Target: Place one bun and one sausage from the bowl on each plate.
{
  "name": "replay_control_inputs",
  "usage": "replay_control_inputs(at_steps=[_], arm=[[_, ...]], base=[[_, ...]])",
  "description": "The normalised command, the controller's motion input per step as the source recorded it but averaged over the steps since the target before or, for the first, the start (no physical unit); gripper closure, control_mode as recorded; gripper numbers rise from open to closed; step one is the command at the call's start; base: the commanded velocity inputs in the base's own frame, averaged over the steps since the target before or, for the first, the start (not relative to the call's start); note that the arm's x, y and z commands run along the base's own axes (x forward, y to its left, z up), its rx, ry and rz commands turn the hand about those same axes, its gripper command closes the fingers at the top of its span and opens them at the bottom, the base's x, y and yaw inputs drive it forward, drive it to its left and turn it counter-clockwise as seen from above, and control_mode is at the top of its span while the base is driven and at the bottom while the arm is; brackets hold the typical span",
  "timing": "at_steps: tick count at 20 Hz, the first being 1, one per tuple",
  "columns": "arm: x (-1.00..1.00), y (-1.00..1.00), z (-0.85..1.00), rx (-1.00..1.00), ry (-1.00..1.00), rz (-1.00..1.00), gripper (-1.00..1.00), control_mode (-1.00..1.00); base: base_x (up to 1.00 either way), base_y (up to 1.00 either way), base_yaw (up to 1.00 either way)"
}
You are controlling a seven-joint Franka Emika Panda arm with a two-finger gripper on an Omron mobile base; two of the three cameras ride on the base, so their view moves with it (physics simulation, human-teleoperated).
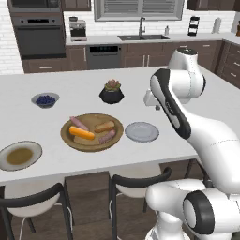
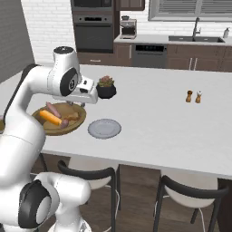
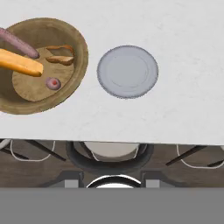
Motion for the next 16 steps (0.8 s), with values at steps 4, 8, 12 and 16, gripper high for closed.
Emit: replay_control_inputs(at_steps=[4, 8, 12, 16], arm=[[-0.18, 0.14, -0.01, 0.0, 0.0, 0.03, -1.0, -1.0], [-0.22, 0.78, -0.05, -0.09, 0.01, 0.19, -1.0, -1.0], [-0.02, 0.74, 0.0, -0.09, 0.07, 0.3, -1.0, -1.0], [0.02, 0.52, -0.04, -0.09, 0.08, 0.3, -1.0, -1.0]], base=[[0.0, 0.0, 0.0], [0.0, 0.0, 0.0], [0.0, 0.0, 0.0], [0.0, 0.0, 0.0]])
